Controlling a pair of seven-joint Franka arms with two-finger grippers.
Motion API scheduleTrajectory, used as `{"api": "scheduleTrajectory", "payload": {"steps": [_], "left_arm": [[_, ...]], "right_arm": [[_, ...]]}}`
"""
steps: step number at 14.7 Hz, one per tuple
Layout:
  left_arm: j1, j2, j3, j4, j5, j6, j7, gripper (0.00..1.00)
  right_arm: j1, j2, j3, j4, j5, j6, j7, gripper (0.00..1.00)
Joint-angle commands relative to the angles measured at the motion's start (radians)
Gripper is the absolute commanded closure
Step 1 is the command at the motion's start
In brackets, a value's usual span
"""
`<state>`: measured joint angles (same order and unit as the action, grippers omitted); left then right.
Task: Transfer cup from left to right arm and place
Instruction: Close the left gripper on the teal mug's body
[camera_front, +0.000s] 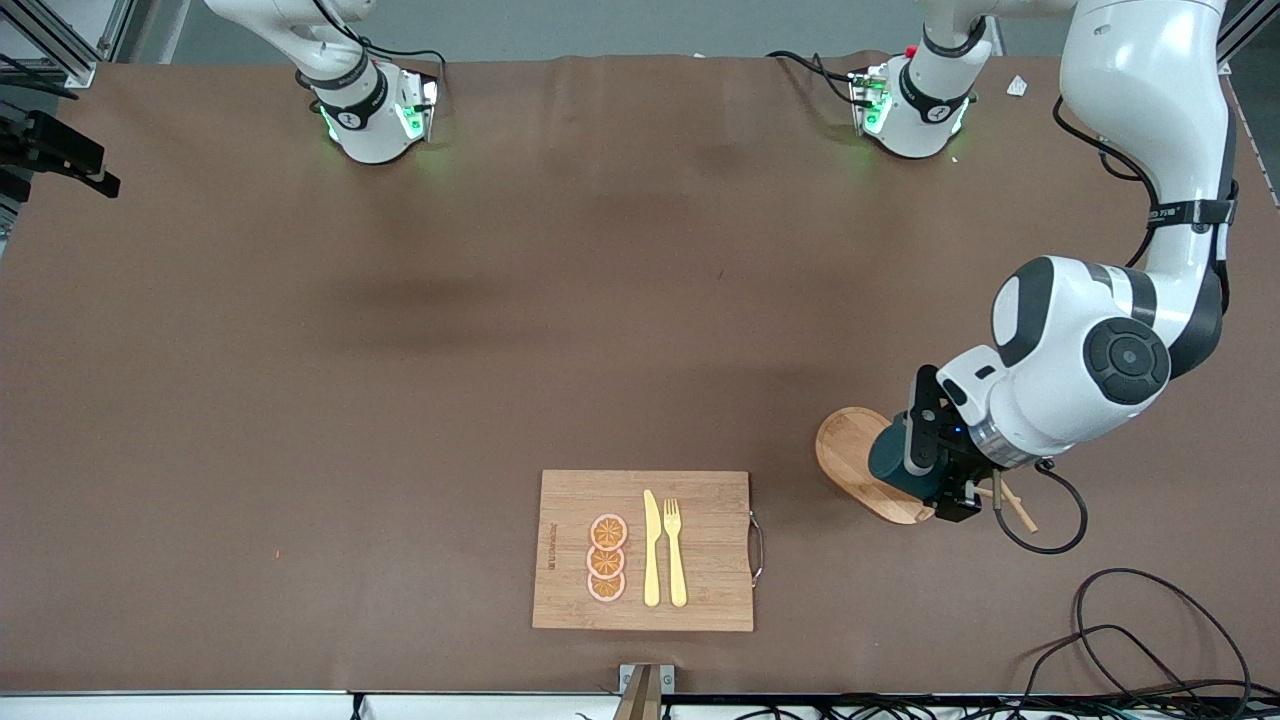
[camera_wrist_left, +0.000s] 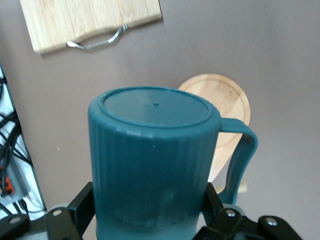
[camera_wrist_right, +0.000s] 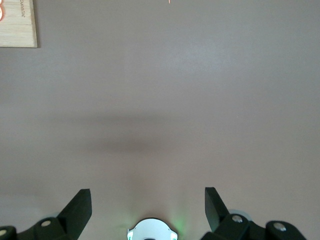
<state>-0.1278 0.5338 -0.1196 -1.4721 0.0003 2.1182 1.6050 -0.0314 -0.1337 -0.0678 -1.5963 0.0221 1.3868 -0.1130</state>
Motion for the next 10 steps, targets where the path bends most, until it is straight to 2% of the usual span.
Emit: {"api": "scheduleTrajectory", "payload": {"steps": [1, 5, 10], "left_arm": [[0.005, -0.008, -0.017, 0.012, -0.068, -0.01, 0.007, 0.5], [-0.006, -0.009, -0.02, 0.027, -0.129, -0.056, 0.006, 0.5], [-0.015, -0.041, -0.02, 0.047, -0.132, -0.124, -0.039, 0.51]], "right_arm": [[-0.005, -0.02, 0.0, -0.024, 0.004, 0.003, -0.014, 0.0], [-0.005, -0.021, 0.0, -0.024, 0.004, 0.003, -0.014, 0.0], [-0.004, -0.021, -0.001, -0.028, 0.002, 0.001, -0.016, 0.0]]}}
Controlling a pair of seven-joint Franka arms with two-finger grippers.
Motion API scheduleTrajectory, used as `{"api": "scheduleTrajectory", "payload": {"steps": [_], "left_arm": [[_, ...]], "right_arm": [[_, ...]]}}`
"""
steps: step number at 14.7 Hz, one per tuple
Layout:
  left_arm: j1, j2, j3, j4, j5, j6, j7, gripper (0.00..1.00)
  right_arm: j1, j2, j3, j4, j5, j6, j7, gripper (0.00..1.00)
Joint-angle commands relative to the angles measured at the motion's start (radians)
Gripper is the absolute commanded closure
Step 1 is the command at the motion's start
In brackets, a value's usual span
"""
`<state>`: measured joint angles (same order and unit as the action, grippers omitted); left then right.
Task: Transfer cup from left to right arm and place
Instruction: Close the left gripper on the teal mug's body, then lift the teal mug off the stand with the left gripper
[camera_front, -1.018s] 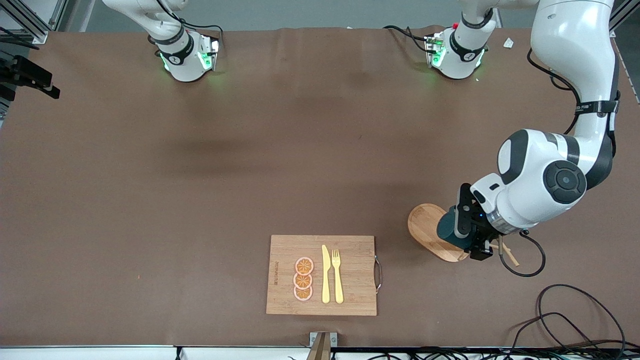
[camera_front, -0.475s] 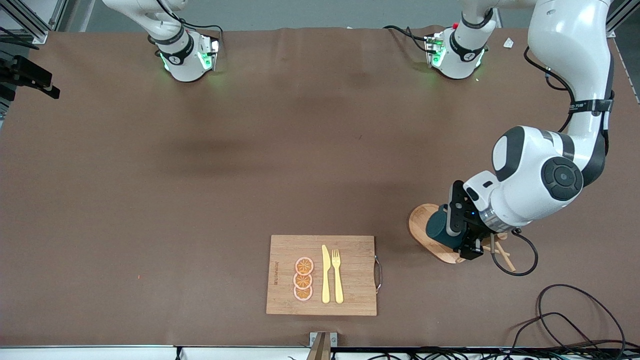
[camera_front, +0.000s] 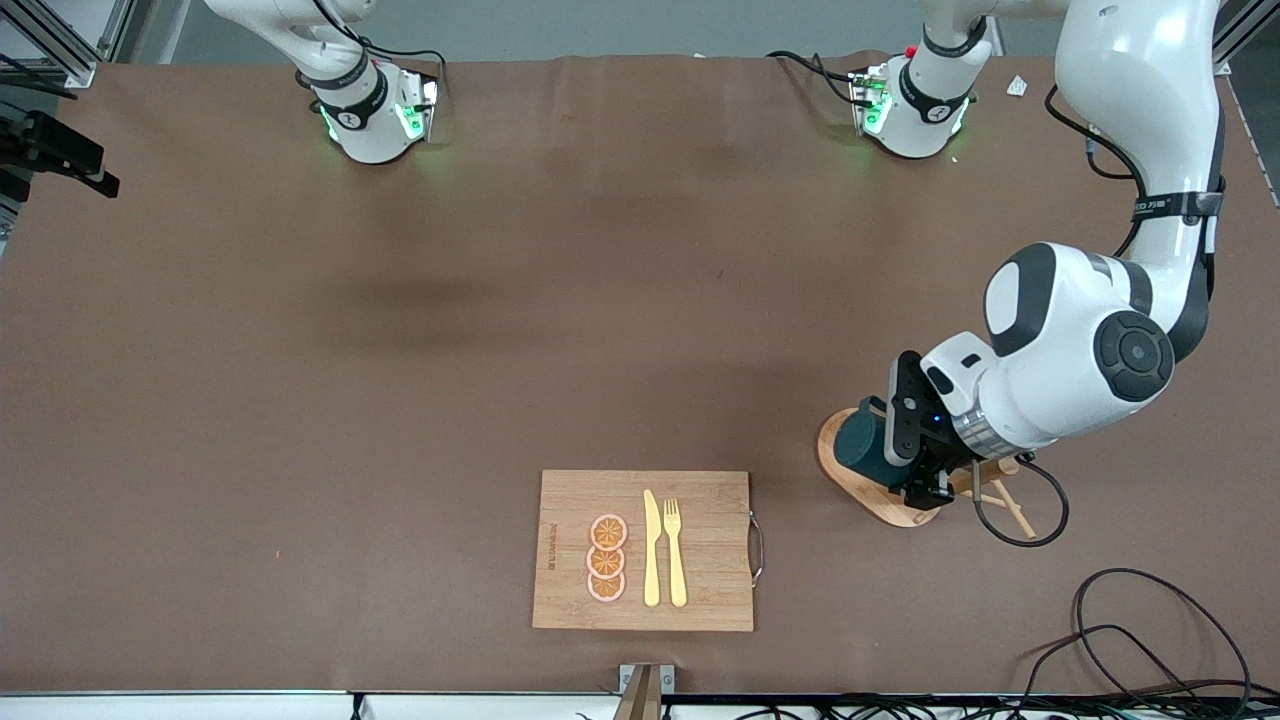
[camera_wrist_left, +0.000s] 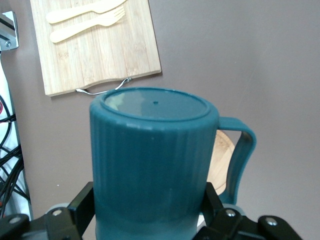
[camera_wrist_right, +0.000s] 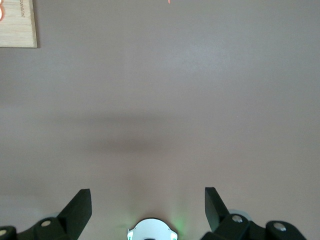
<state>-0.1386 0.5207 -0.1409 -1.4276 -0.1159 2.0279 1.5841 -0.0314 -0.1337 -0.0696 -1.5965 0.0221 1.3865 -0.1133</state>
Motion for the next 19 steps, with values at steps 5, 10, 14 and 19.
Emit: {"api": "scheduleTrajectory", "payload": {"steps": [5, 10, 14, 19], "left_arm": [[-0.03, -0.056, -0.045, 0.004, -0.002, -0.09, -0.107, 0.52], [-0.188, -0.077, -0.046, 0.004, 0.24, -0.095, -0.237, 0.53], [-0.347, -0.07, -0.046, 0.003, 0.437, -0.095, -0.424, 0.56], [-0.593, 0.019, -0.043, -0.002, 0.746, -0.116, -0.747, 0.56]], "right_arm": [[-0.004, -0.021, 0.005, -0.034, -0.001, 0.008, -0.014, 0.0], [-0.038, -0.021, 0.001, -0.037, -0.005, 0.008, -0.016, 0.0], [-0.033, -0.021, 0.005, -0.037, -0.005, 0.017, -0.016, 0.0], [-0.03, -0.021, 0.008, -0.033, -0.002, 0.019, -0.016, 0.0]]}}
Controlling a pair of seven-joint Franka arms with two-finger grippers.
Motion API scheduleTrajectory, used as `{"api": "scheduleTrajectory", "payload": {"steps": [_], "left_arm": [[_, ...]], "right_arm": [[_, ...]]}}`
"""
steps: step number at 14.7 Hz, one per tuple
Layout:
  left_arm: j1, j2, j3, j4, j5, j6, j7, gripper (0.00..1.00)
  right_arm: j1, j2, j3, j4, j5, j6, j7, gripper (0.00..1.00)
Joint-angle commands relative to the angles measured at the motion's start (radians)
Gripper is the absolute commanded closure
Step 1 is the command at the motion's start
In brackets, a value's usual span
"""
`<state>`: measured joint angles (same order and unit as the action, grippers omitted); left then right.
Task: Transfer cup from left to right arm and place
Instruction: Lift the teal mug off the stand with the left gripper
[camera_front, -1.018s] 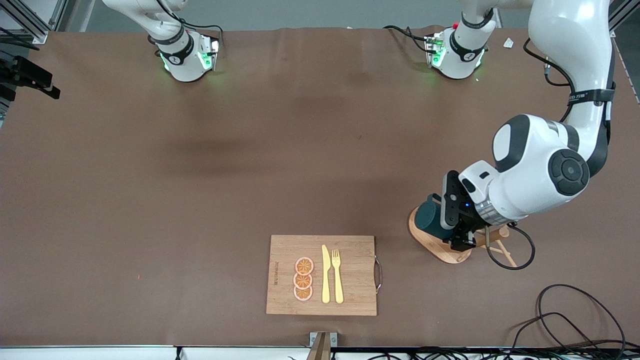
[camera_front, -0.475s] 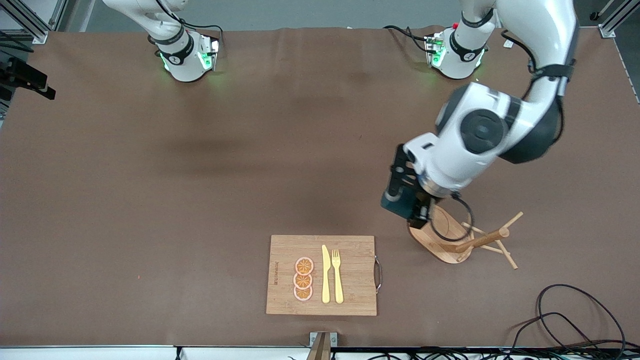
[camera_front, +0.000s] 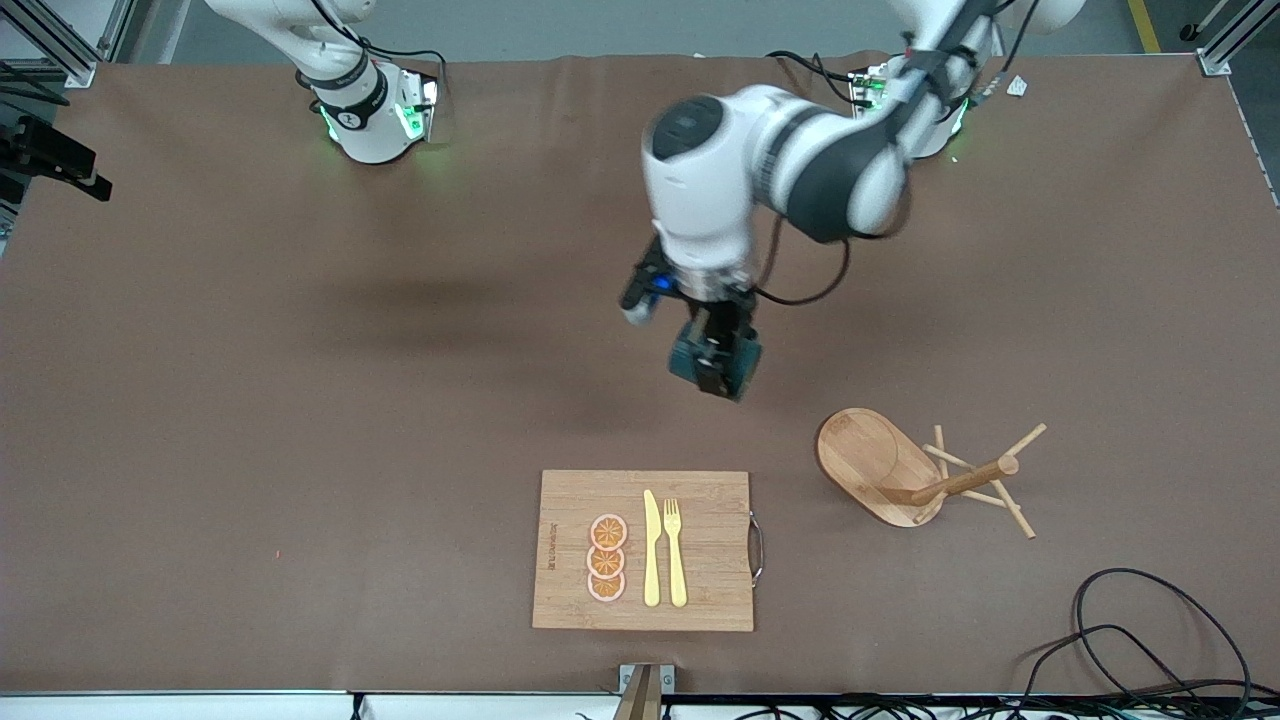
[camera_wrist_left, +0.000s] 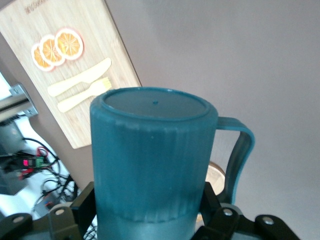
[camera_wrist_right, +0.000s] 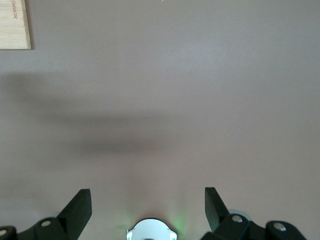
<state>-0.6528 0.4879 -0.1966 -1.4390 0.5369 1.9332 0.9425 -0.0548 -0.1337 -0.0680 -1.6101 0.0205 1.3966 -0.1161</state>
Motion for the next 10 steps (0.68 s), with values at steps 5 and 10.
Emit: {"api": "scheduleTrajectory", "payload": {"steps": [5, 10], "left_arm": [[-0.286, 0.244, 0.028, 0.015, 0.358, -0.088, -0.336, 0.56], [-0.372, 0.34, 0.034, 0.015, 0.621, -0.186, -0.337, 0.57]], "right_arm": [[-0.01, -0.021, 0.004, -0.013, -0.002, 0.004, -0.013, 0.0], [-0.01, -0.018, 0.004, 0.009, -0.002, -0.004, 0.0, 0.0]]}}
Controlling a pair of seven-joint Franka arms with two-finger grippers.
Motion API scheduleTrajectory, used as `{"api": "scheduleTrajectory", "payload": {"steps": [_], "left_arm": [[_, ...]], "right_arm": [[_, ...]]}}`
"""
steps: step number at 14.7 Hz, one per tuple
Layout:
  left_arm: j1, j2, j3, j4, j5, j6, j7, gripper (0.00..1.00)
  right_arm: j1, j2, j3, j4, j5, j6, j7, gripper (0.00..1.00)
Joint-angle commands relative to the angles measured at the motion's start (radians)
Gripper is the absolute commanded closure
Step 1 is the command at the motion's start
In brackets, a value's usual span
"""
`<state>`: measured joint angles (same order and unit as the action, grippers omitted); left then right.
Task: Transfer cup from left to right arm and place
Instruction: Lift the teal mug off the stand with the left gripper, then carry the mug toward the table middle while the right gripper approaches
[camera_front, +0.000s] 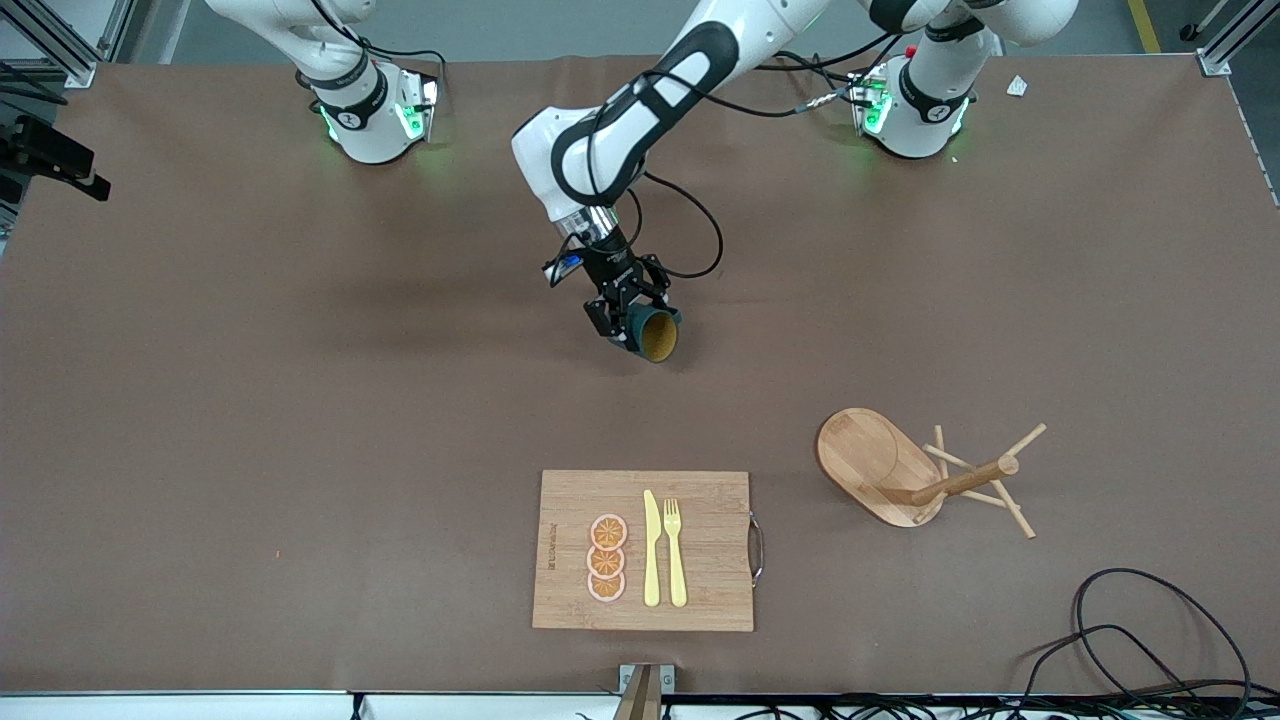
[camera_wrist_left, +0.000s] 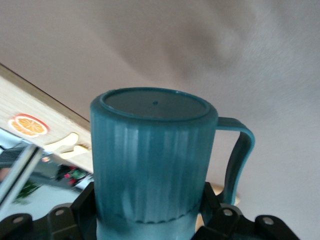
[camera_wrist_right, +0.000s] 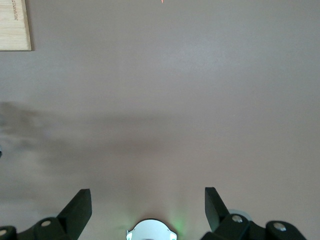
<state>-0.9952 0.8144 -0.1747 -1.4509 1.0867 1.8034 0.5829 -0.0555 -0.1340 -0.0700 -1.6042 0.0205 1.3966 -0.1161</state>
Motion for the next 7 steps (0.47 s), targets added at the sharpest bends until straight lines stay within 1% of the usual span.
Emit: {"api": "scheduleTrajectory", "payload": {"steps": [1, 4, 7], "left_arm": [[-0.042, 0.025, 0.012, 0.029, 0.094, -0.091, 0.022, 0.59], [-0.123, 0.052, 0.027, 0.038, 0.18, -0.225, 0.012, 0.67], [-0.19, 0.115, 0.044, 0.102, 0.194, -0.309, 0.012, 0.72]], "right_arm": [[-0.009, -0.018, 0.006, 0.004, -0.002, -0.004, 0.0, 0.0], [-0.012, 0.002, 0.006, 0.004, -0.004, 0.001, -0.002, 0.0], [-0.018, 0.051, 0.002, 0.006, -0.004, 0.007, -0.004, 0.0]]}}
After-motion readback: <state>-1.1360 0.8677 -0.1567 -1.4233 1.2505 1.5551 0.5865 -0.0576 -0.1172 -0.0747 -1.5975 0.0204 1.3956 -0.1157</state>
